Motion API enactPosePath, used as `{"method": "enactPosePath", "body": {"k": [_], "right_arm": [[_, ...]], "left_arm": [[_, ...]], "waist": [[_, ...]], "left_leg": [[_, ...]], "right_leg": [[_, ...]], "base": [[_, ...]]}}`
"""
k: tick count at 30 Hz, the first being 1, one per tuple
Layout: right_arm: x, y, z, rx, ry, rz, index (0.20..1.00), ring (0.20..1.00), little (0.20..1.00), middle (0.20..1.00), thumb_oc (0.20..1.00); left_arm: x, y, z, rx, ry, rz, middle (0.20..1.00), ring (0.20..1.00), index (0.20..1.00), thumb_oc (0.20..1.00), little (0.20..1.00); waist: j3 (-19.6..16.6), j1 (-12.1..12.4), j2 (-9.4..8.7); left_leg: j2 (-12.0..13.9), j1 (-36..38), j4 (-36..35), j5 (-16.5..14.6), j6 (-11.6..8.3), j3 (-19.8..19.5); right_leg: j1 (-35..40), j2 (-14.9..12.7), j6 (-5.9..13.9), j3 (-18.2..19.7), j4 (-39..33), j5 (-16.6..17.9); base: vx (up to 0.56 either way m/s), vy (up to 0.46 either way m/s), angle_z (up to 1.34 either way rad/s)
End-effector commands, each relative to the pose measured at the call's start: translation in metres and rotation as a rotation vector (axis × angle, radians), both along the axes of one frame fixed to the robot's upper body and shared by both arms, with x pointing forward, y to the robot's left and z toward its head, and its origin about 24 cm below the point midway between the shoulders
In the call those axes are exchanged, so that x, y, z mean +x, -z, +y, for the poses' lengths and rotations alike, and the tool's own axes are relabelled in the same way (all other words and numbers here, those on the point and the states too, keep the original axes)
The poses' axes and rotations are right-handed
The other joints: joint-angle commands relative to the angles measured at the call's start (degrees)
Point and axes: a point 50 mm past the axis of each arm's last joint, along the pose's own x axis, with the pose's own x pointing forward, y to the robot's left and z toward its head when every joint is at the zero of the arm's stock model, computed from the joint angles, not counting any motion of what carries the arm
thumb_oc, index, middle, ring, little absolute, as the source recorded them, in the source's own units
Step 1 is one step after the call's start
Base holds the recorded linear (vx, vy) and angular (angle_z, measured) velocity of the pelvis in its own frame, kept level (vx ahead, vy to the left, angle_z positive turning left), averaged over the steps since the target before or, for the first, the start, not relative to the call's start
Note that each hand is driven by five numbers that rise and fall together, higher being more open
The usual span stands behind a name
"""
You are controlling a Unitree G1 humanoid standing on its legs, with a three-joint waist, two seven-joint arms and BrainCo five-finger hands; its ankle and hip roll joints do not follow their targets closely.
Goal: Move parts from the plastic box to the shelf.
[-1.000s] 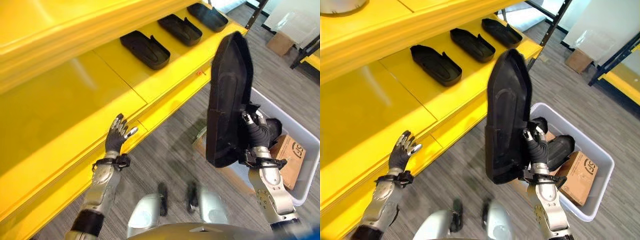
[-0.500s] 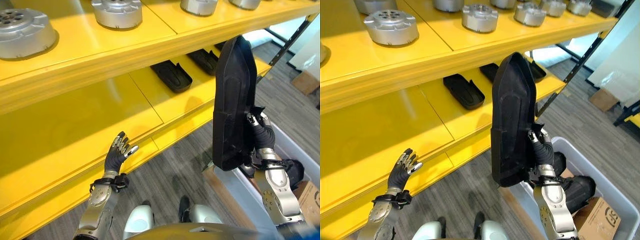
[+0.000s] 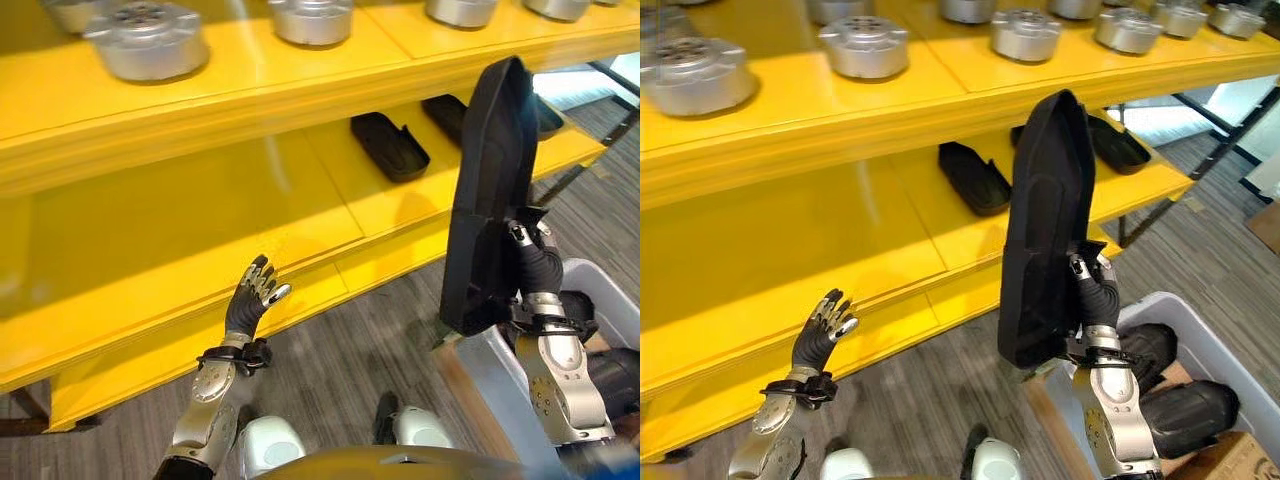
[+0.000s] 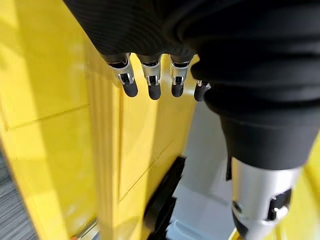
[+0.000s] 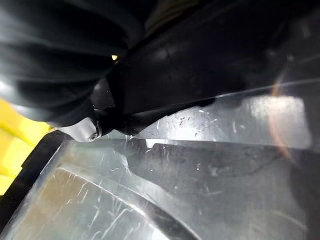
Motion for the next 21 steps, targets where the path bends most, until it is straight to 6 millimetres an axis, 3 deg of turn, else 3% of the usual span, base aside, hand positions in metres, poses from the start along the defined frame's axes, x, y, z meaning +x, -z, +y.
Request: {"method": "enactPosePath", "body": {"k": [1, 6, 9, 10, 13, 14, 16, 17, 21], "right_arm": [[0.004, -0.025, 0.01, 0.016, -0.057, -0.156, 0.2, 0.2, 0.2, 0.2, 0.2], [0.009, -0.004, 0.021, -0.034, -0.13, -0.044, 0.2, 0.2, 0.2, 0.2, 0.2], [0.012, 0.0, 0.027, -0.065, -0.161, -0.021, 0.2, 0.2, 0.2, 0.2, 0.2], [0.018, -0.006, 0.042, -0.118, -0.23, -0.051, 0.2, 0.2, 0.2, 0.2, 0.2], [0.021, -0.029, 0.054, -0.21, -0.267, -0.167, 0.2, 0.2, 0.2, 0.2, 0.2], [0.022, -0.048, 0.065, -0.273, -0.286, -0.273, 0.2, 0.2, 0.2, 0.2, 0.2], [0.022, -0.056, 0.071, -0.296, -0.298, -0.322, 0.2, 0.2, 0.2, 0.2, 0.2], [0.019, -0.074, 0.085, -0.384, -0.334, -0.429, 0.2, 0.2, 0.2, 0.2, 0.2], [0.016, -0.095, 0.107, -0.577, -0.381, -0.585, 0.2, 0.2, 0.2, 0.2, 0.2]], "left_arm": [[-0.003, -0.022, 0.021, 0.051, -0.013, -0.098, 1.0, 1.0, 1.0, 1.0, 1.0], [-0.007, -0.021, 0.028, 0.094, -0.023, -0.091, 1.0, 1.0, 1.0, 1.0, 1.0], [-0.007, -0.022, 0.031, 0.109, -0.027, -0.092, 1.0, 1.0, 1.0, 1.0, 1.0], [-0.005, -0.027, 0.034, 0.114, -0.044, -0.114, 1.0, 1.0, 1.0, 1.0, 1.0], [-0.003, -0.029, 0.035, 0.114, -0.061, -0.131, 1.0, 1.0, 1.0, 1.0, 1.0], [0.001, -0.033, 0.034, 0.117, -0.072, -0.149, 1.0, 1.0, 1.0, 1.0, 1.0], [0.002, -0.034, 0.035, 0.12, -0.079, -0.159, 1.0, 1.0, 1.0, 1.0, 1.0], [0.004, -0.037, 0.035, 0.132, -0.085, -0.174, 1.0, 1.0, 1.0, 1.0, 1.0], [0.006, -0.041, 0.033, 0.129, -0.086, -0.197, 1.0, 1.0, 1.0, 1.0, 1.0]], "waist": [[-1.63, 1.25, -2.9], [-0.57, 3.04, -4.53], [-0.29, 3.56, -4.99], [0.47, 4.51, -5.48], [1.34, 5.03, -5.79], [1.99, 5.34, -5.92], [2.17, 5.41, -6.0], [2.58, 5.9, -6.04], [2.95, 6.61, -6.14]], "left_leg": [[-5.56, 2.73, -2.95, 7.05, 1.09, -0.52], [-8.82, 1.87, 1.41, 2.51, 1.58, -0.97], [-9.66, 1.42, 2.39, 1.62, 1.8, -0.97], [-10.6, 0.29, 3.98, 0.59, 2.03, -1.15], [-11.35, -0.77, 5.25, 0.02, 2.16, -1.29], [-11.73, -1.44, 5.87, -0.15, 2.22, -1.4], [-11.93, -1.81, 5.79, 0.1, 2.35, -1.43], [-12.09, -1.79, 5.91, -0.22, 2.37, -1.4], [-12.5, -1.67, 5.73, -0.29, 2.52, -1.64]], "right_leg": [[0.38, -3.11, -1.41, 2.35, 5.53, -3.13], [3.12, -6.0, 0.71, 1.43, 4.44, -1.34], [3.52, -6.47, 1.18, 1.5, 3.79, -0.73], [3.52, -6.99, 1.84, 1.67, 3.09, -0.04], [3.74, -7.39, 2.2, 1.66, 2.65, 0.34], [3.75, -7.66, 2.34, 1.55, 2.53, 0.38], [3.65, -7.72, 2.35, 1.44, 2.19, 0.62], [3.66, -7.73, 2.44, 1.56, 2.26, 0.36], [3.72, -7.7, 2.56, 1.65, 2.35, 0.26]], "base": [[0.1, 0.226, 0.02], [0.06, 0.139, 0.36], [0.04, 0.105, -0.02], [0.03, 0.095, -0.1], [0.01, 0.076, 0.03], [-0.01, 0.045, 0.11], [-0.01, 0.036, 0.08], [0.0, 0.029, 0.04], [0.0, -0.001, 0.02]]}}
